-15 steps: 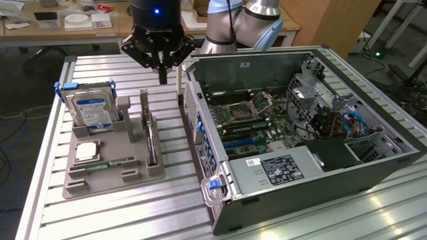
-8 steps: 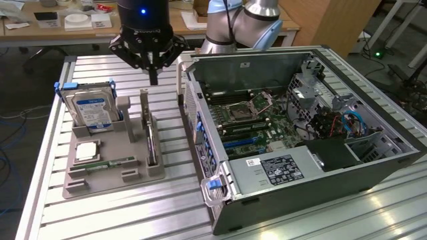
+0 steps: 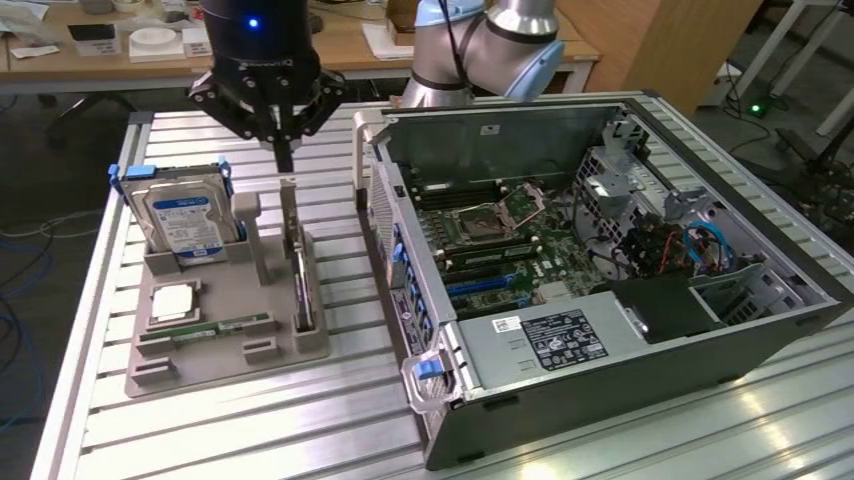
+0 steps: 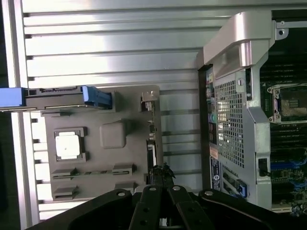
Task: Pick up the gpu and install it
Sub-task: 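Reach for the gpu, then pick up the gpu and move the gpu toward the slot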
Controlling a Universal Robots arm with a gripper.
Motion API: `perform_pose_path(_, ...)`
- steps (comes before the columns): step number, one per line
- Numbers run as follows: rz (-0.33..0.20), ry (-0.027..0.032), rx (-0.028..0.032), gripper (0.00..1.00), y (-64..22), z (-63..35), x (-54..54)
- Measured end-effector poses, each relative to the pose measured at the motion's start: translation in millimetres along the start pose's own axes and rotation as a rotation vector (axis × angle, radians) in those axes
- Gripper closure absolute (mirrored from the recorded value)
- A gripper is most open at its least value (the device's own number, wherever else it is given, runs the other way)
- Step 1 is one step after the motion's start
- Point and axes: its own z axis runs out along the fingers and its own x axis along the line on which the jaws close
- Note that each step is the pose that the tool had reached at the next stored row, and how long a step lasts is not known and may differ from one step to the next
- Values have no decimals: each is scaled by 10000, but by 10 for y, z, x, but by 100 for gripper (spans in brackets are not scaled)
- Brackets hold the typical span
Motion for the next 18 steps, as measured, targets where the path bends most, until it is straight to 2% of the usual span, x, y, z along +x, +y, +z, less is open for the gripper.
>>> perform_pose_path(4,1,0,0,90,-6,-2,72)
perform_pose_path(18,0,0,0,90,-6,-2,72)
